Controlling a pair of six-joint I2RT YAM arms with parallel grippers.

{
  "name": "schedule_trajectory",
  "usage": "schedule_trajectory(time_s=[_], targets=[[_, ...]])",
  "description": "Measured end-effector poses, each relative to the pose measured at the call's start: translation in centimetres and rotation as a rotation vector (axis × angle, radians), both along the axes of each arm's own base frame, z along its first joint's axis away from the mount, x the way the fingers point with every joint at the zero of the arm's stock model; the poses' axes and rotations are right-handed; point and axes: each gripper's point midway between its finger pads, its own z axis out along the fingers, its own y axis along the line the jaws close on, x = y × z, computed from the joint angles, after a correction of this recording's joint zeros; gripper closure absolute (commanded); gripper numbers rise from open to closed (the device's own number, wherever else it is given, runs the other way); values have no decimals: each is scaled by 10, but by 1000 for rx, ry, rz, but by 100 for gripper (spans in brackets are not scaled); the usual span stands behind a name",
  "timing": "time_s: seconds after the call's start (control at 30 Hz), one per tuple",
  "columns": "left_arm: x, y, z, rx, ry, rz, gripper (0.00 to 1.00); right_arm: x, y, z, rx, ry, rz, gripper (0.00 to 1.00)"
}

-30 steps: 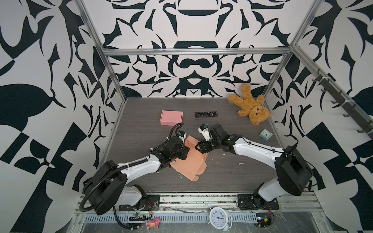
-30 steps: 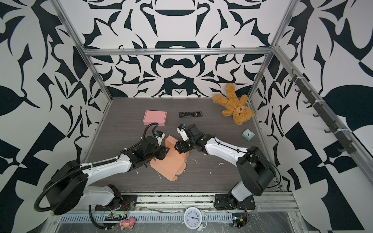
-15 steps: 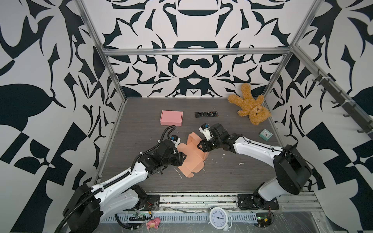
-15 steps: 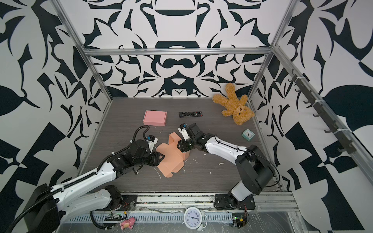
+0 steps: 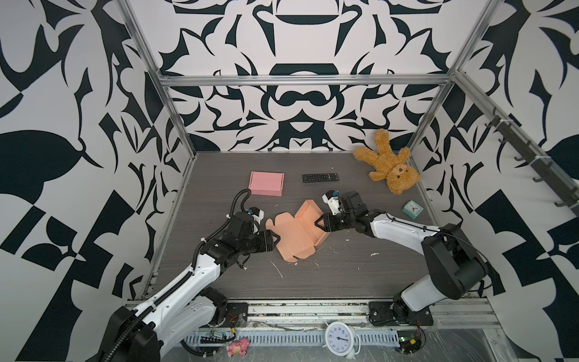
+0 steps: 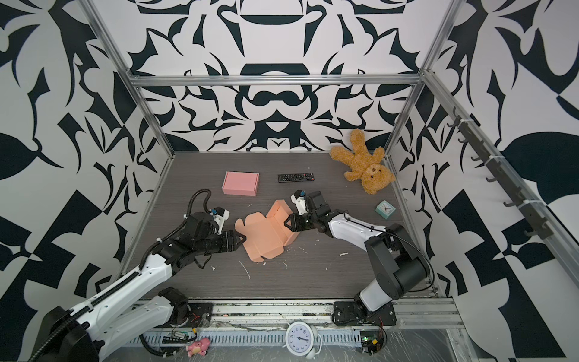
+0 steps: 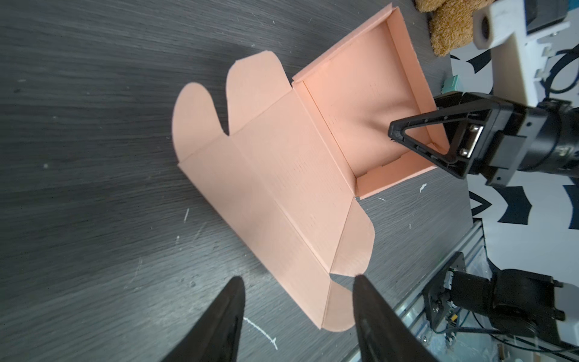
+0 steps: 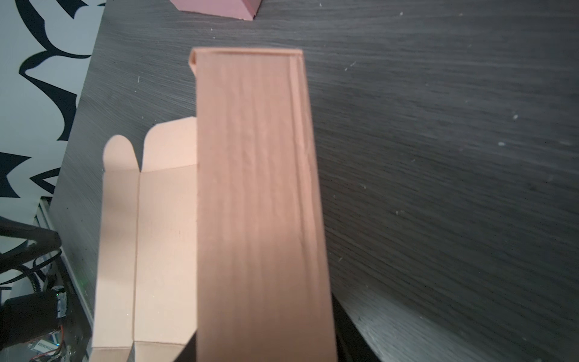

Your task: Fold the paper box

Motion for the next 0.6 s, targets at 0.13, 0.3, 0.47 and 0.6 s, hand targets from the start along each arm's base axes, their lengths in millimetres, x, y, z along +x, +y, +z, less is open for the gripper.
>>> schedule_trajectory(time_s=[0.13,0.3,0.47,0.6], targets=[[0,0,-1,-19,27,14,32,1,0,0,20,-4,-5,54],[1,-4,-11,-45,74,36,34,0,-1,-3,34,0,-10,54],[1,-6,-34,-50,151,65,37,1,-3,-4,48,0,-18,54],[4,-11,-42,-71,187,81,47,1,-3,-4,57,-1,-18,55]])
